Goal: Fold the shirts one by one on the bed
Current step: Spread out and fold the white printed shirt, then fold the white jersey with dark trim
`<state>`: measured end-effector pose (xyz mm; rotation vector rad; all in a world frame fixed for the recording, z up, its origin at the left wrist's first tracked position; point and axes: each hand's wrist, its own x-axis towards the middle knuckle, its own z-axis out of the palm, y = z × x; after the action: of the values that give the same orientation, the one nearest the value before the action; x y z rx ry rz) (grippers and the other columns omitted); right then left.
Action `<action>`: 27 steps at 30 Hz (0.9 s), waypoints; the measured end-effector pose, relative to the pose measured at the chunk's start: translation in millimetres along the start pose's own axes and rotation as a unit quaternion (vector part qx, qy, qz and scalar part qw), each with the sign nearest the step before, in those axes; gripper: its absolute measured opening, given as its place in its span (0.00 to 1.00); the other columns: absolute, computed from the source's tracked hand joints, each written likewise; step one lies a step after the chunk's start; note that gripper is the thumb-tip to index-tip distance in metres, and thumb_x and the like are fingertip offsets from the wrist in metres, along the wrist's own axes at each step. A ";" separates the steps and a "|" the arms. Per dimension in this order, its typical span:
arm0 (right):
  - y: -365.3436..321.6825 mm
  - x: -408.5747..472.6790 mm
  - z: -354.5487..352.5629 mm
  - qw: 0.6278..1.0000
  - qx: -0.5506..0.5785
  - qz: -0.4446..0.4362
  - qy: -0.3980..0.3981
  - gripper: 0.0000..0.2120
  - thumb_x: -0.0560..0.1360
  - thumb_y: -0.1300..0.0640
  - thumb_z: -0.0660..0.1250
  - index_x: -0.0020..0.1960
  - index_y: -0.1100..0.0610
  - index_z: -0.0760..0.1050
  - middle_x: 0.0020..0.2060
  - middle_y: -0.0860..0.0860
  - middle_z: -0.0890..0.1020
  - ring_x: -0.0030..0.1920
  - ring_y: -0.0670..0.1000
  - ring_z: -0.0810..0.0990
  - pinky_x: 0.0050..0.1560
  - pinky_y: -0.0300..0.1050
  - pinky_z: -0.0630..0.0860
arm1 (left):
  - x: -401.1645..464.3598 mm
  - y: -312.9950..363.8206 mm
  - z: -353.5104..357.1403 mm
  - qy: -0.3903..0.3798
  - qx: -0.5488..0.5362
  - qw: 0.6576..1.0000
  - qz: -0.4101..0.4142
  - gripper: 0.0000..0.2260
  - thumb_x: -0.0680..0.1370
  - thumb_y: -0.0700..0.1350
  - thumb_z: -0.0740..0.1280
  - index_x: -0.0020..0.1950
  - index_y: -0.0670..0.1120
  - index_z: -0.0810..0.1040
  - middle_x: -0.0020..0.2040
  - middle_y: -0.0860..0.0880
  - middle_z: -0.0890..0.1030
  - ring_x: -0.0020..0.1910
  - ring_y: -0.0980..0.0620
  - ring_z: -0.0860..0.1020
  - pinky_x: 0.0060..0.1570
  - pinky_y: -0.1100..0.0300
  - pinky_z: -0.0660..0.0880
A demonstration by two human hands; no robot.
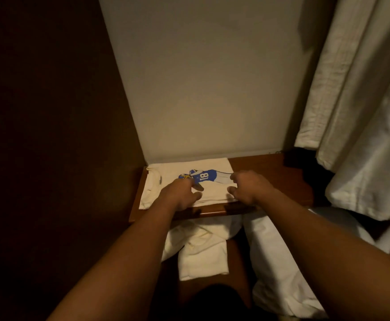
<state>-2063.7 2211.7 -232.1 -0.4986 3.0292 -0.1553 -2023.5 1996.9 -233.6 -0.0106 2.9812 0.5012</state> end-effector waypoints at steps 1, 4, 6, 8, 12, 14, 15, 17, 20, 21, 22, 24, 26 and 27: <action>0.9 -2.2 -14.0 1.000 0.011 0.000 -0.005 0.23 0.80 0.44 0.62 0.71 0.53 0.71 0.64 0.55 0.78 0.61 0.58 0.77 0.58 0.50 0.77 | -2.7 8.6 -11.8 0.004 -0.010 1.000 -0.001 0.18 0.81 0.55 0.67 0.68 0.50 0.76 0.64 0.45 0.79 0.60 0.44 0.78 0.58 0.54 0.75; -2.2 -11.7 -61.4 0.999 0.035 -0.002 -0.017 0.20 0.80 0.46 0.63 0.69 0.54 0.73 0.63 0.56 0.79 0.59 0.57 0.78 0.55 0.49 0.77 | -16.1 32.2 -51.6 -0.003 -0.031 0.999 -0.013 0.16 0.78 0.57 0.71 0.60 0.50 0.79 0.57 0.46 0.82 0.51 0.46 0.78 0.50 0.54 0.76; -8.4 -23.9 -104.1 0.999 0.050 -0.007 -0.018 0.18 0.80 0.46 0.64 0.66 0.54 0.75 0.61 0.56 0.80 0.56 0.57 0.79 0.54 0.49 0.78 | -31.1 49.1 -91.1 -0.018 -0.023 0.999 -0.014 0.13 0.78 0.56 0.70 0.58 0.49 0.80 0.56 0.47 0.83 0.49 0.48 0.78 0.46 0.55 0.74; -16.8 -39.7 -153.2 0.999 0.040 -0.011 -0.026 0.15 0.79 0.47 0.64 0.61 0.54 0.77 0.58 0.56 0.81 0.54 0.58 0.80 0.52 0.48 0.77 | -47.4 67.2 -139.0 -0.026 -0.008 1.000 -0.015 0.15 0.80 0.56 0.68 0.60 0.47 0.80 0.56 0.47 0.82 0.50 0.47 0.79 0.48 0.54 0.75; -37.5 -70.3 -230.3 0.998 0.022 -0.027 -0.060 0.14 0.78 0.48 0.65 0.58 0.55 0.79 0.56 0.57 0.82 0.54 0.58 0.80 0.50 0.47 0.77 | -80.5 89.9 -215.6 -0.032 -0.004 0.999 -0.025 0.17 0.80 0.57 0.67 0.62 0.47 0.79 0.57 0.44 0.82 0.55 0.44 0.79 0.53 0.53 0.76; -53.0 -87.6 -275.6 0.995 0.042 -0.035 -0.079 0.16 0.78 0.48 0.64 0.61 0.55 0.80 0.57 0.56 0.82 0.54 0.57 0.80 0.55 0.49 0.79 | -104.7 101.1 -255.8 -0.046 -0.015 0.998 -0.032 0.16 0.80 0.57 0.67 0.61 0.47 0.79 0.57 0.45 0.82 0.54 0.45 0.79 0.50 0.55 0.75; -60.3 -97.5 -292.9 0.994 0.055 -0.036 -0.086 0.16 0.79 0.48 0.65 0.62 0.54 0.80 0.58 0.55 0.82 0.54 0.56 0.80 0.56 0.50 0.79 | -117.4 107.0 -269.5 -0.054 -0.021 0.998 -0.036 0.15 0.80 0.56 0.68 0.60 0.47 0.80 0.56 0.45 0.82 0.53 0.46 0.79 0.50 0.55 0.75; -78.2 -119.5 -333.8 0.991 0.076 -0.043 -0.097 0.16 0.79 0.48 0.64 0.63 0.54 0.80 0.58 0.55 0.82 0.54 0.56 0.80 0.56 0.49 0.79 | -145.6 117.6 -304.8 -0.069 -0.027 0.996 -0.039 0.14 0.80 0.55 0.68 0.57 0.47 0.81 0.54 0.45 0.83 0.53 0.46 0.79 0.54 0.52 0.77; -101.2 -154.1 -373.6 0.988 0.099 -0.049 -0.104 0.16 0.79 0.47 0.64 0.62 0.54 0.80 0.56 0.56 0.82 0.51 0.57 0.80 0.51 0.47 0.78 | -184.6 130.8 -345.5 -0.082 -0.032 0.995 -0.051 0.12 0.80 0.54 0.67 0.55 0.47 0.81 0.53 0.45 0.83 0.51 0.44 0.80 0.55 0.50 0.79; -108.1 -166.5 -386.2 0.987 0.103 -0.055 -0.107 0.16 0.79 0.47 0.63 0.60 0.54 0.80 0.54 0.56 0.82 0.50 0.57 0.80 0.50 0.46 0.78 | -198.3 133.9 -358.1 -0.081 -0.035 0.995 -0.051 0.11 0.80 0.54 0.68 0.54 0.48 0.81 0.53 0.45 0.83 0.51 0.44 0.80 0.54 0.51 0.79; -115.3 -179.4 -397.6 0.987 0.101 -0.060 -0.112 0.15 0.79 0.47 0.63 0.59 0.55 0.80 0.53 0.57 0.83 0.49 0.58 0.80 0.49 0.46 0.78 | -213.8 138.4 -370.0 -0.081 -0.036 0.994 -0.058 0.11 0.79 0.54 0.68 0.54 0.48 0.80 0.53 0.45 0.83 0.52 0.44 0.80 0.54 0.52 0.78; -127.7 -202.9 -412.0 0.985 0.094 -0.080 -0.124 0.15 0.79 0.48 0.63 0.59 0.54 0.80 0.54 0.57 0.82 0.51 0.58 0.80 0.50 0.46 0.76 | -243.5 146.6 -383.9 -0.085 -0.037 0.993 -0.067 0.10 0.79 0.53 0.68 0.53 0.47 0.80 0.53 0.44 0.83 0.54 0.43 0.80 0.54 0.54 0.77; -136.4 -222.0 -421.0 0.981 0.087 -0.105 -0.136 0.15 0.80 0.49 0.62 0.61 0.55 0.80 0.55 0.56 0.82 0.51 0.57 0.79 0.50 0.44 0.74 | -271.6 152.8 -389.4 -0.084 -0.047 0.992 -0.077 0.12 0.80 0.52 0.68 0.56 0.45 0.81 0.54 0.44 0.83 0.55 0.43 0.79 0.52 0.56 0.74; -140.7 -230.6 -423.8 0.979 0.085 -0.116 -0.142 0.14 0.80 0.50 0.62 0.61 0.55 0.80 0.54 0.56 0.82 0.49 0.55 0.78 0.49 0.44 0.74 | -285.7 155.1 -390.4 -0.086 -0.055 0.991 -0.087 0.12 0.80 0.52 0.67 0.56 0.45 0.81 0.54 0.44 0.82 0.56 0.44 0.79 0.51 0.57 0.73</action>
<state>-1836.4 2191.1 215.7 -0.7822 2.6466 -0.3217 -1788.9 2012.5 216.8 -0.2232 2.7500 0.6096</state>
